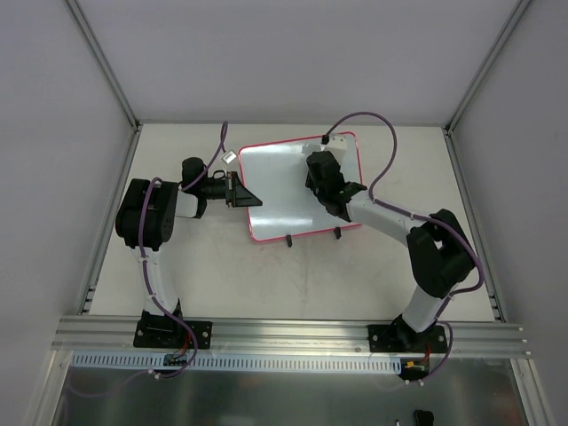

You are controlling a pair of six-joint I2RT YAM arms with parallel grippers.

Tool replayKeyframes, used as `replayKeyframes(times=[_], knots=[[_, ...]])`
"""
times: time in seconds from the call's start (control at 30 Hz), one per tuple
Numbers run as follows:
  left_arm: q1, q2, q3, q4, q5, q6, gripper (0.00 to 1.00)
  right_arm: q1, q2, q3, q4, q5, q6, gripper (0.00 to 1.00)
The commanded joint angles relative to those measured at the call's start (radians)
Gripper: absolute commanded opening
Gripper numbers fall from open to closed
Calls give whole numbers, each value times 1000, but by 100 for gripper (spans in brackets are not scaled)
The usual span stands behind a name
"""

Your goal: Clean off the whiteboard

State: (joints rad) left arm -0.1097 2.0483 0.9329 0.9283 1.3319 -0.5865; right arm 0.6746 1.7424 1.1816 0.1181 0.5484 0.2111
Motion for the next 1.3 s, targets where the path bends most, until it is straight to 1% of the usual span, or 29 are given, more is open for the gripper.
replayKeyframes(times=[0.0, 0.13, 0.37, 0.57, 0.73, 0.87, 0.93, 0.97, 1.07, 1.27], knots=[[-15, 3, -9, 12, -57, 117, 0, -72, 0, -56, -32, -100, 45, 0], [-15, 3, -9, 6, -57, 120, 0, -177, -40, -95, -47, -142, 36, 0], [-15, 1, -8, 3, -59, 125, 0, -263, -110, -183, -72, -139, 30, 0], [-15, 3, -6, -2, -57, 123, 0, -339, -133, -249, -78, -174, 50, 0], [-15, 4, -3, -5, -57, 123, 0, -330, -176, -299, -78, -182, 33, 0], [-15, 4, -2, -8, -57, 123, 0, -277, -204, -356, -74, -114, 10, 0], [-15, 4, -2, -8, -56, 125, 0, -242, -222, -394, -32, -82, 7, 0], [-15, 3, -3, -8, -57, 126, 0, -234, -227, -416, 12, -79, 10, 0], [-15, 3, -5, -8, -56, 126, 0, -219, -238, -480, 73, -88, 40, 0], [-15, 1, -5, -8, -56, 128, 0, -195, -242, -550, 130, -93, 70, 0]])
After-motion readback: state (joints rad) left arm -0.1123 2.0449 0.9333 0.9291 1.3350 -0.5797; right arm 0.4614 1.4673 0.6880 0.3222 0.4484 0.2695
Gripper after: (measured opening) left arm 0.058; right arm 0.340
